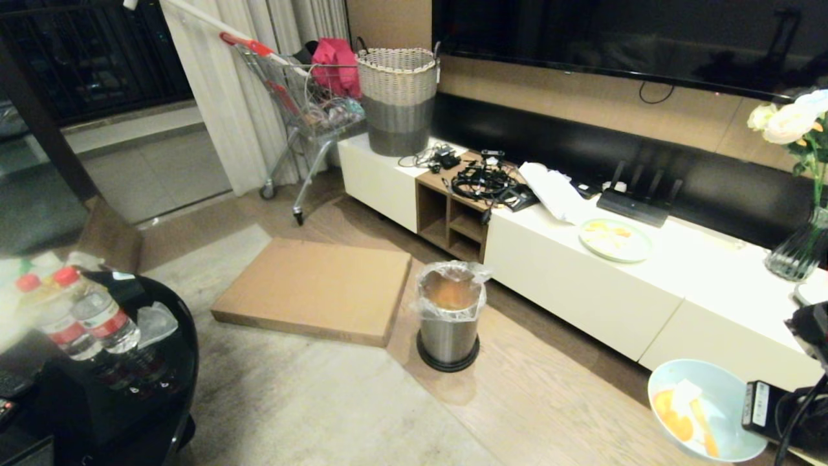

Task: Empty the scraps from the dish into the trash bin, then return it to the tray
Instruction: Move the bowl over the trash can

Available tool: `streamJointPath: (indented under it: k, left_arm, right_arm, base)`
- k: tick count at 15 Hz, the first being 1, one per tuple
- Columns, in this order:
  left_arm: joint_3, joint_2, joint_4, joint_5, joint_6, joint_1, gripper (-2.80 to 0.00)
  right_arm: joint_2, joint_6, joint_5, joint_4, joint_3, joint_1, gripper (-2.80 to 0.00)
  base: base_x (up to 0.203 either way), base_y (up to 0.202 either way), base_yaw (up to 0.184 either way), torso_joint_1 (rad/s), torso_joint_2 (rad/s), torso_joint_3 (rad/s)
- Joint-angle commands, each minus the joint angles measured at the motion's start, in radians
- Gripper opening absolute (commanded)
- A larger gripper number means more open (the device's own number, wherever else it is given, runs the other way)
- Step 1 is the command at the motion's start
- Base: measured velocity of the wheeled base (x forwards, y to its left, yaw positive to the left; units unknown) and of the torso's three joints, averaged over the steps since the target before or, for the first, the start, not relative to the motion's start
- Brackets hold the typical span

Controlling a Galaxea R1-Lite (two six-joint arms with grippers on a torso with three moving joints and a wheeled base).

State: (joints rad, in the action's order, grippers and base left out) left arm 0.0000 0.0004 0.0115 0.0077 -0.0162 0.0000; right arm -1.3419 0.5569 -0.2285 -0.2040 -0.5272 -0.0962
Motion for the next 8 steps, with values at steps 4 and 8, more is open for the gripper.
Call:
streamJointPath:
  k: [4,8]
  left_arm:
    - [0.000,0.000,0.001,0.000,0.000,0.000,-2.80]
    - [0.000,0.000,0.001,0.000,-0.001,0.000,-2.80]
  right_arm:
    - [-0.010,0.002,-0.003,-0.002,-0.004,0.000,-2.80]
    - [-0.008,0.003,-0.002,-0.002,-0.004,0.000,-2.80]
  base:
    - [0.074,0.000,0.001,0.002,0.00,0.001]
    - [0.187,0.000,0.002,0.008,0.00,0.003]
